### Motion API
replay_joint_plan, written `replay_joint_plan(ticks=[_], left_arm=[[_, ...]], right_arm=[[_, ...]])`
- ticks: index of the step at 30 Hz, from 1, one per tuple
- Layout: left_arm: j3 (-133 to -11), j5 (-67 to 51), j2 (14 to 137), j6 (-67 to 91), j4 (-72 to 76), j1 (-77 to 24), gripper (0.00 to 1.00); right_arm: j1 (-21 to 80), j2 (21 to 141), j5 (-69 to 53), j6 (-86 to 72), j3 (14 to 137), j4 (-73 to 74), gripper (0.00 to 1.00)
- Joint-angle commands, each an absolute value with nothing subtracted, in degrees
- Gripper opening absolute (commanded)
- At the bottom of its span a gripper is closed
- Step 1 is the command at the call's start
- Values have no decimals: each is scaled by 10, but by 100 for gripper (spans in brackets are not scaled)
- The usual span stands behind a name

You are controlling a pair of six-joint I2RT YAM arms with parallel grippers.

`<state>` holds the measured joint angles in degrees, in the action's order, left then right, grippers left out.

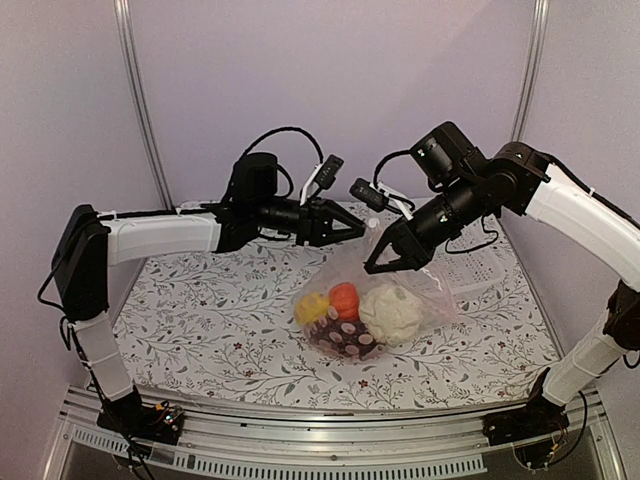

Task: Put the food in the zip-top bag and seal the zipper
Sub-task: Pass from the right arm to the left

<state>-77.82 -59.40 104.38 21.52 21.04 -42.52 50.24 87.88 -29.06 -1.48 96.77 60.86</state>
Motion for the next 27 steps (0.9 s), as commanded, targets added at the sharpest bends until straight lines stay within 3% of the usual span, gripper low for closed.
replay_joint_plan(ticks=[1,8,21,27], left_arm=[[-804,-614,1061,230,235,-436,27],[-797,-619,1056,242,250,-440,0],[-718,-509,941,202,207,-407,0],[-684,-427,894,194,189,-407,0]], right_arm=[[506,882,-287,-17,961,612,3],[506,882,-277,-21,964,613,3],[476,868,-153,-61,952,612,11],[472,883,-106,-72,1007,623,11]])
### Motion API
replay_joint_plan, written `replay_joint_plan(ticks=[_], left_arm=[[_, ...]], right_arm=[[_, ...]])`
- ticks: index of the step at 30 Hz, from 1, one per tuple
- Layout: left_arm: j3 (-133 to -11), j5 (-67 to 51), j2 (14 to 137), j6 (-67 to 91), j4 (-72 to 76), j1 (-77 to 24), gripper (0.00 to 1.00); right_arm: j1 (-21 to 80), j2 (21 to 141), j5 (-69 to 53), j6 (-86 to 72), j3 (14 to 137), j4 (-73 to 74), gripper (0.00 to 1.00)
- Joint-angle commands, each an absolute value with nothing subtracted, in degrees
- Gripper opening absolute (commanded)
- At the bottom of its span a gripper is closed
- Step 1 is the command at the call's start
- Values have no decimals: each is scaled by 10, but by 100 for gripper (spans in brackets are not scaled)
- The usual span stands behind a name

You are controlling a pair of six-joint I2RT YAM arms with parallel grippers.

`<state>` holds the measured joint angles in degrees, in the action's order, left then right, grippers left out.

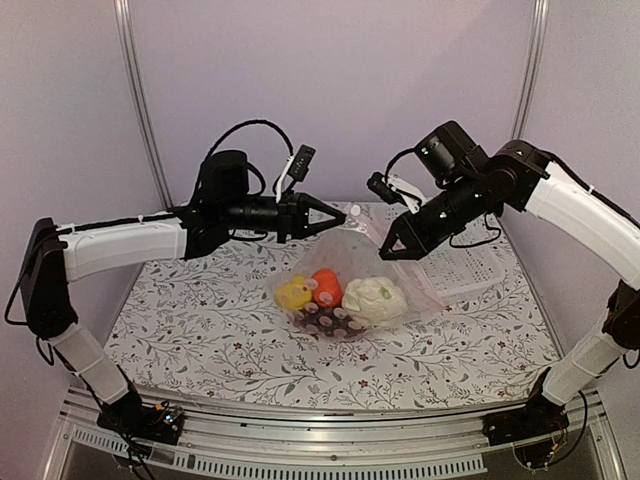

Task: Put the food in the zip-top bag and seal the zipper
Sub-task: Pass from the right arm to the left

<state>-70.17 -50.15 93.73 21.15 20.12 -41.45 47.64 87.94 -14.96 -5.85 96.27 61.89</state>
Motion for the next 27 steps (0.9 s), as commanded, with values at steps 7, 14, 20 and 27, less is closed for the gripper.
replay_joint_plan(ticks=[7,14,20,27], left_arm=[[-654,-355,842,180,157,-408,0],[-639,-379,825,162,131,-408,0],[-628,-398,804,154,112,-407,0],[-635,-391,790,150,92,-400,0]], right_arm=[[472,875,-162,-55,1041,572,48],[472,934,-176,26,1059,507,72],[472,986,-204,93,1070,487,74],[471,980,-278,87,1018,465,63]])
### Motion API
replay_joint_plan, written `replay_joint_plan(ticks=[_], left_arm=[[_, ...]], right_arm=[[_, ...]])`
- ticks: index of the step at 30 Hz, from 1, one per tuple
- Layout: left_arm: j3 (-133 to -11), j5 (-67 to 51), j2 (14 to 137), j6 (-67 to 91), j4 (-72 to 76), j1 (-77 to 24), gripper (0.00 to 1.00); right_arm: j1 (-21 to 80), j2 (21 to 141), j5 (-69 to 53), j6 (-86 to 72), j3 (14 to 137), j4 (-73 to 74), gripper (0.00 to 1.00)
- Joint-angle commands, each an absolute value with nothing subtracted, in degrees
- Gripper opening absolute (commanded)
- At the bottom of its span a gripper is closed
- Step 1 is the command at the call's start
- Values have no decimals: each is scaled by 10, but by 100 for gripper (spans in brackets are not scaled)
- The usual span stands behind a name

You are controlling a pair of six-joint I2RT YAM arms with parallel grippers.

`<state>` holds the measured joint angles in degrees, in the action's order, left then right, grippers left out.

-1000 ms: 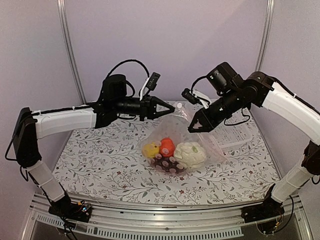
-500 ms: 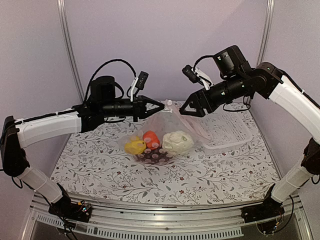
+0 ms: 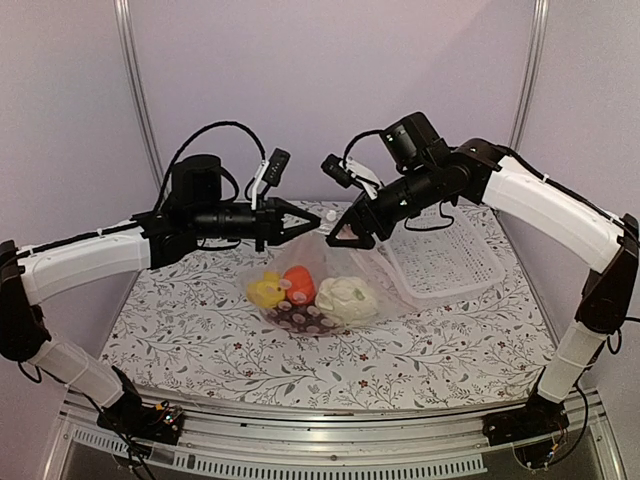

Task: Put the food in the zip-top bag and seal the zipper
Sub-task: Pass from the right arm to the left, then pass from the left arm to the right, then pick up the zipper food storage bag at the center of the board.

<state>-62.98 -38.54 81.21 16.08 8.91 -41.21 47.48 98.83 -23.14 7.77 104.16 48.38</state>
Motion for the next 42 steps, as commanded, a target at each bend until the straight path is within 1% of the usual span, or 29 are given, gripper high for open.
replay_joint_plan(ticks=[1,2,3,7,8,9,10,11,12,14,16,18,22,24,26,28,32,37,40,42], left_arm=[[-637,-389,789,148,86,-398,0],[-640,-389,790,144,81,-396,0],[-642,-389,790,140,74,-394,0],[-649,-389,793,131,62,-390,0],[-649,-389,794,128,60,-390,0],[-651,-391,796,125,59,-391,5],[-653,-395,799,122,57,-392,13],[-657,-401,803,117,54,-392,20],[-660,-406,807,112,51,-394,24],[-670,-415,814,99,43,-396,26],[-683,-424,825,89,32,-398,25],[-693,-432,835,77,17,-398,26],[-703,-436,836,41,-42,-399,39],[-697,-435,829,25,-66,-399,42],[-688,-434,820,9,-89,-399,42],[-675,-430,810,1,-103,-399,40],[-659,-431,810,-12,-107,-399,30],[-692,-449,848,-11,-107,-399,20],[-711,-460,867,-8,-105,-399,17],[-716,-463,872,-8,-101,-400,11]], right_arm=[[471,979,-281,85,1017,466,59],[471,978,-283,84,1017,465,54],[471,976,-286,82,1018,463,46],[471,970,-298,77,1018,452,18],[472,971,-303,77,1019,451,13],[471,973,-307,76,1021,452,10],[472,976,-312,76,1025,454,9],[472,979,-317,76,1031,459,8],[472,984,-321,77,1037,464,8],[472,988,-328,77,1046,471,7],[472,989,-331,78,1049,474,7],[472,988,-332,79,1047,474,4],[472,992,-342,80,1044,474,1],[472,995,-347,78,1044,473,1],[472,995,-349,76,1044,472,0],[472,996,-350,76,1044,473,0],[472,998,-355,77,1044,473,0],[472,1004,-363,73,1047,471,0],[472,1006,-364,72,1049,471,0],[472,1007,-364,71,1050,471,0]])
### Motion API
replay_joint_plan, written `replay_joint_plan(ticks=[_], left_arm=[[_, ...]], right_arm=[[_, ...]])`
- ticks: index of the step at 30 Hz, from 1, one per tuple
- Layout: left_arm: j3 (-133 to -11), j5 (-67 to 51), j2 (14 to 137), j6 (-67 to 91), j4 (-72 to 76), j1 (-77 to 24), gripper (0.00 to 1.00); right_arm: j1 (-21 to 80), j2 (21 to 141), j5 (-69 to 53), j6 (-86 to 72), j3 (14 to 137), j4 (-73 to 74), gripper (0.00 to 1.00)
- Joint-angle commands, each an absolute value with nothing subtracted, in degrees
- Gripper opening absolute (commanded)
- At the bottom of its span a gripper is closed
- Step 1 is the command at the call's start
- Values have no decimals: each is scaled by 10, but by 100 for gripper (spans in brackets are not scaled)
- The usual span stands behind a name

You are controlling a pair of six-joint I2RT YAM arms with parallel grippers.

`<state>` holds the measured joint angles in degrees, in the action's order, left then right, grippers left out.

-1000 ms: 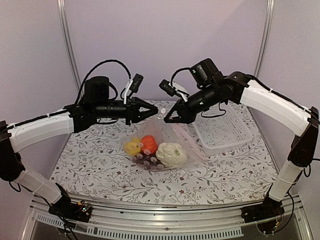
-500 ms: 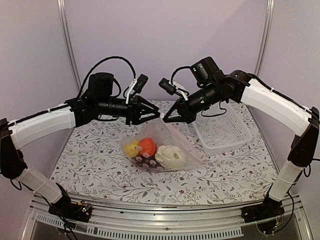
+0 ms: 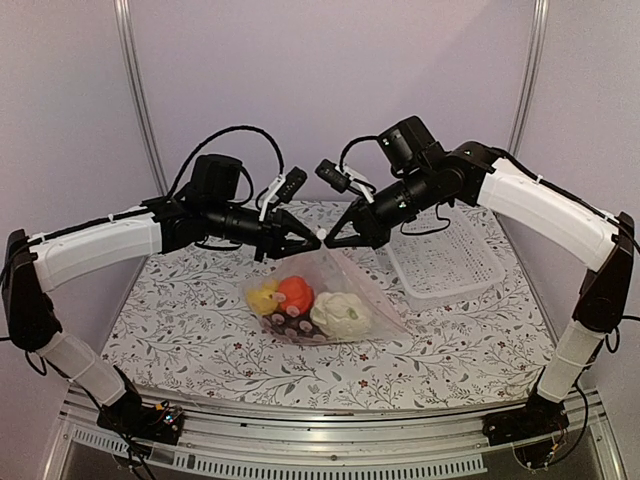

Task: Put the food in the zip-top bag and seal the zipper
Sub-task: Pick up the zipper food storage bag at the center of the board, then pick up the zipper from the zipper food storage bag.

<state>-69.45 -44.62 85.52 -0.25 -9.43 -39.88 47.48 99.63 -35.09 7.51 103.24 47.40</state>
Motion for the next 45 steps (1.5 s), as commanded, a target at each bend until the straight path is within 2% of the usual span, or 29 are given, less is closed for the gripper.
replay_joint_plan(ticks=[1,3,6,8,11,13,19,21,24,25,28,32,37,40,45], left_arm=[[-716,-462,872,-8,-98,-400,8],[-714,-463,870,-6,-94,-400,3],[-707,-464,867,-4,-92,-399,0],[-703,-464,865,-1,-91,-399,0],[-703,-464,863,-2,-91,-399,0],[-705,-465,863,-2,-92,-398,0],[-710,-467,865,-2,-92,-398,0],[-712,-465,865,-1,-93,-398,0],[-714,-464,864,-1,-94,-397,0],[-715,-463,864,9,-93,-397,0],[-715,-463,865,12,-91,-396,0],[-715,-465,865,14,-89,-396,0],[-714,-466,863,16,-86,-396,0],[-714,-466,863,18,-85,-396,0],[-713,-465,863,18,-84,-395,0]], right_arm=[[472,1008,-364,70,1050,471,2],[472,1010,-358,67,1051,470,20],[472,1011,-353,59,1055,465,32],[472,1014,-351,53,1060,458,37],[473,1020,-349,50,1074,456,39],[475,1030,-336,51,1087,463,37],[476,1032,-310,59,1093,472,19],[476,1031,-308,61,1091,474,19],[476,1024,-300,60,1086,477,33],[476,1021,-299,60,1085,478,34],[476,1016,-297,60,1078,480,32],[477,1012,-298,63,1073,481,19],[478,1017,-300,62,1073,486,17],[478,1019,-301,58,1073,489,22],[478,1014,-297,56,1073,493,16]])
